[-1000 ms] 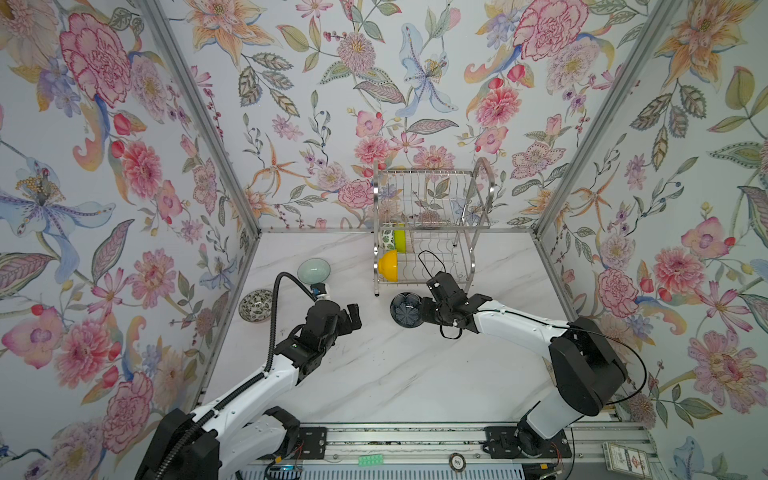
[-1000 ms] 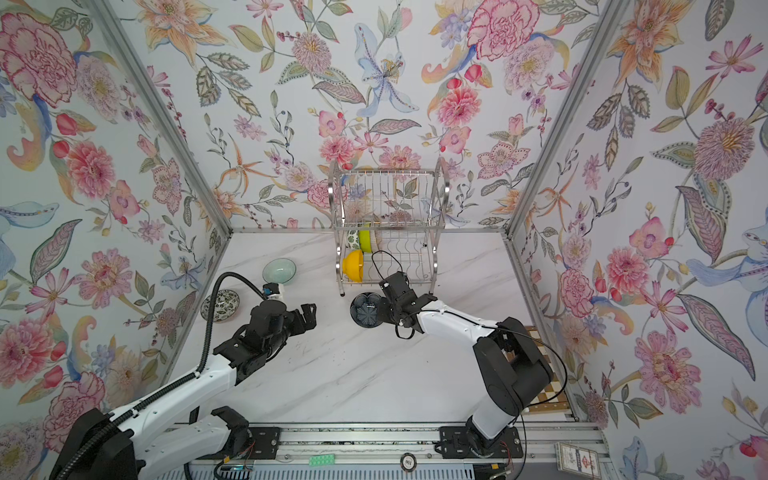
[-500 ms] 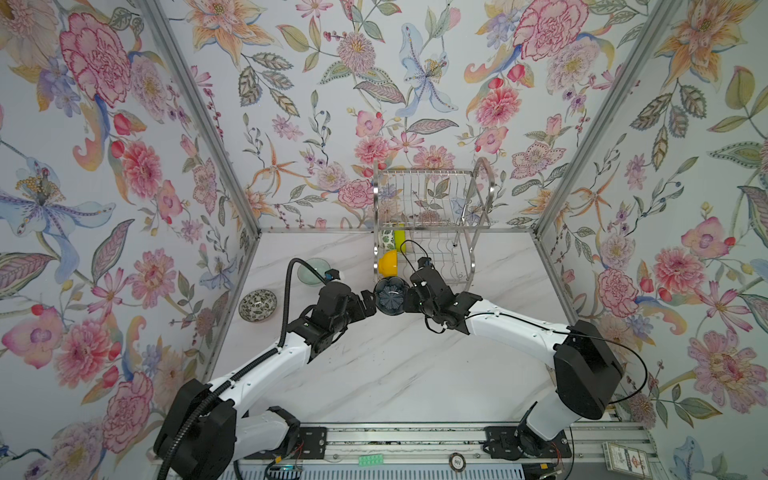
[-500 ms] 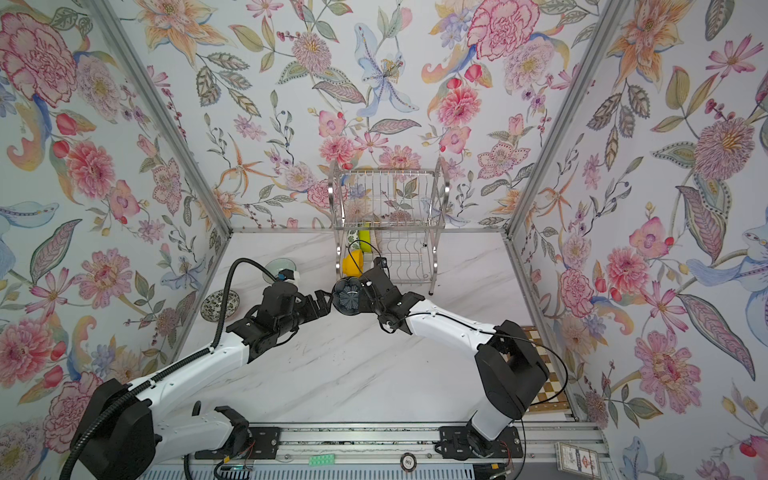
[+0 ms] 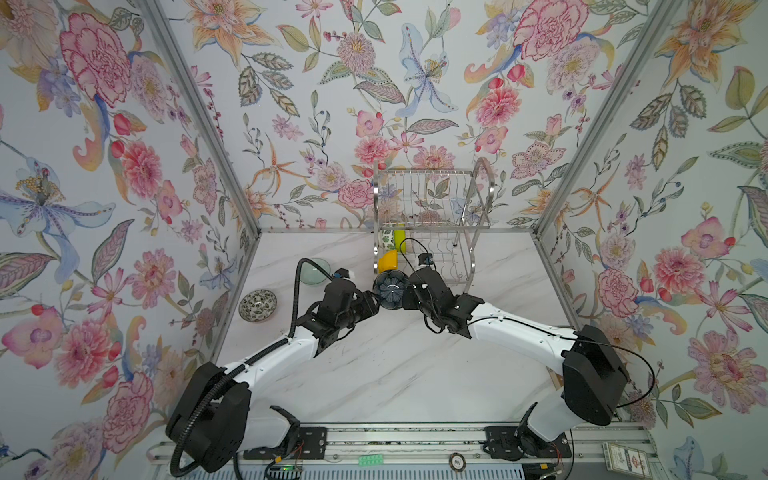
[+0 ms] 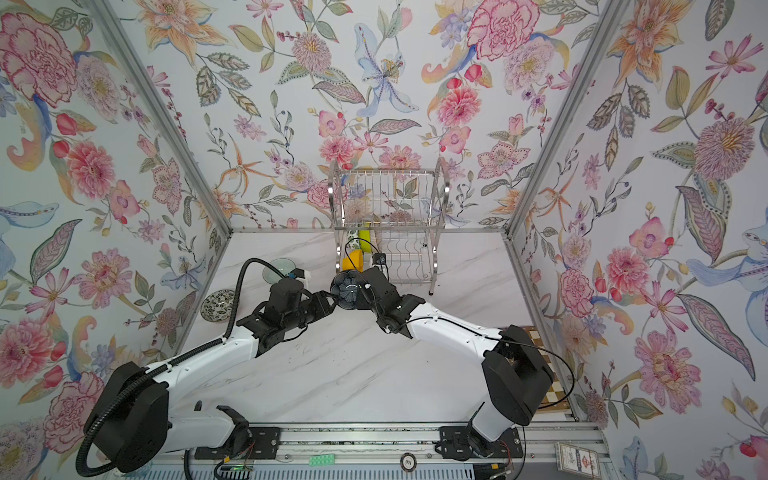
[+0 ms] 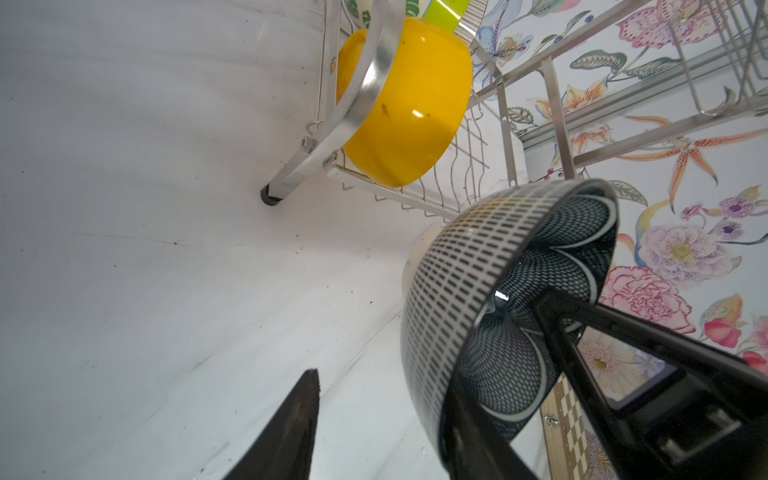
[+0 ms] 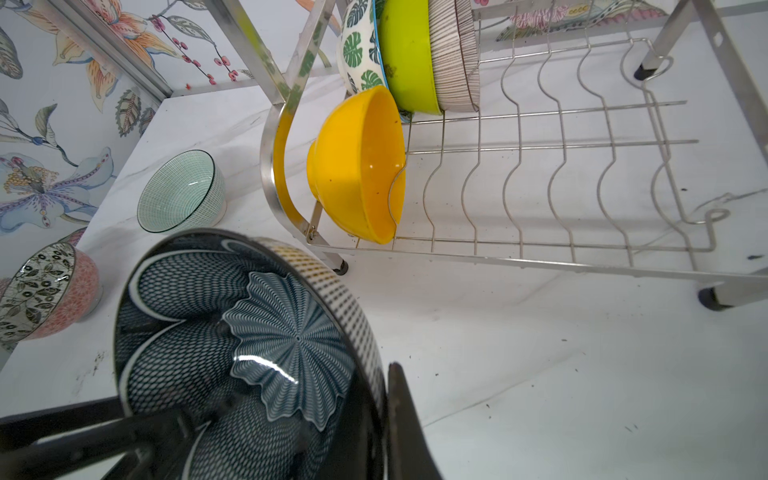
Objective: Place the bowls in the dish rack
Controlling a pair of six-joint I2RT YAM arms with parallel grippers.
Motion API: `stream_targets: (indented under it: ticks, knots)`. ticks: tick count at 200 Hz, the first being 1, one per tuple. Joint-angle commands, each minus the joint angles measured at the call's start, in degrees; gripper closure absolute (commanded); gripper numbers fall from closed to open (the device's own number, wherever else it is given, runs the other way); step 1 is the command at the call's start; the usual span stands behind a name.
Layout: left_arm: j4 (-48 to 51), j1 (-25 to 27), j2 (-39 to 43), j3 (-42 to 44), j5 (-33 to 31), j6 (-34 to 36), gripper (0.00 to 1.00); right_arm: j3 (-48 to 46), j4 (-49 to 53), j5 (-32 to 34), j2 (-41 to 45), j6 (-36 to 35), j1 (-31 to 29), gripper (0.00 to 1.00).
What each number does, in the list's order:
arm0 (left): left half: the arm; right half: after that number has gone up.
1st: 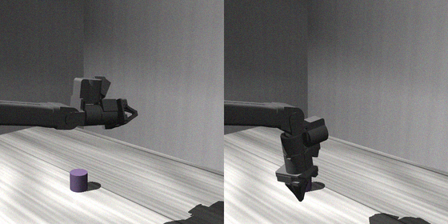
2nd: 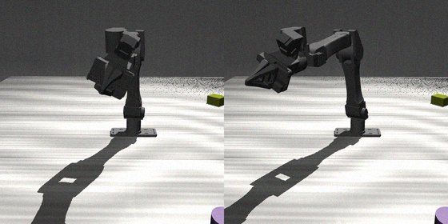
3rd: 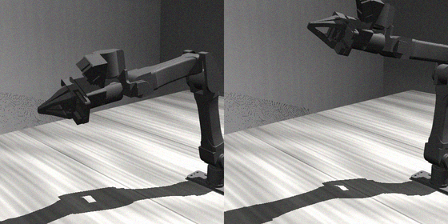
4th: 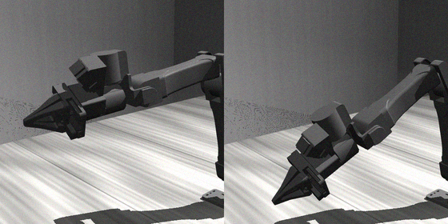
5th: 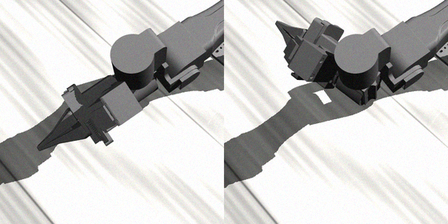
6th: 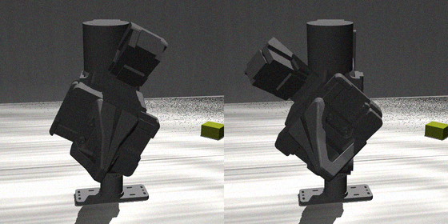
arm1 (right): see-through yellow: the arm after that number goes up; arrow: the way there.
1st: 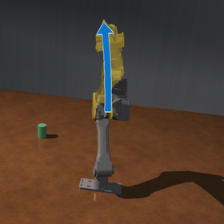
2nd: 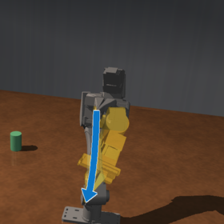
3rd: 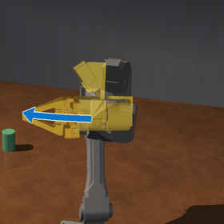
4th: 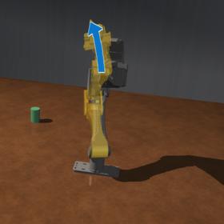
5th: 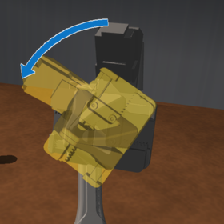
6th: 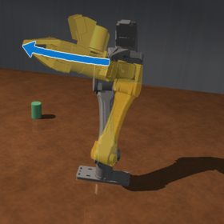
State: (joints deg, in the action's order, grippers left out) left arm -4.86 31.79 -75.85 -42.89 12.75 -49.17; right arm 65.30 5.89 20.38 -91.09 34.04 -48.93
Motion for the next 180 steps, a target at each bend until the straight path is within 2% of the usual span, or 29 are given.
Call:
stream_targets:
  ticks: [1,75,96,112,146,169,180]
  knots:
    - [-0.8,0.6,-1.1,-1.6,1.6,0.2,0.58,0.5,-5.6,1.7,2.8,0.1,-1.0,1.0]
    - [1.8,1.2,-2.0,-4.1,-0.9,2.4,0.99,-0.1,-6.6,5.6,3.0,-0.6,-3.9,1.0]
    - [3.4,1.7,-2.1,-5.4,-2.1,3.3,1.0,-0.2,-6.5,5.6,2.8,0.1,-4.0,1.0]
    - [3.8,1.8,-2.1,-5.9,-2.9,3.7,1.0,-0.4,-6.4,5.0,2.8,0.6,-3.9,0.93]
    - [5.2,1.9,-1.7,-7.0,-5.9,4.0,1.0,-1.5,-6.5,2.0,3.8,2.7,-2.8,0.72]
    - [6.7,1.9,-1.6,-8.2,-8.9,5.0,1.0,-3.5,-7.8,-1.0,5.6,4.5,-1.3,0.57]
    - [7.6,2.0,-1.5,-8.8,-10.6,5.6,1.0,-4.6,-8.8,-2.3,6.6,5.2,-0.6,0.46]
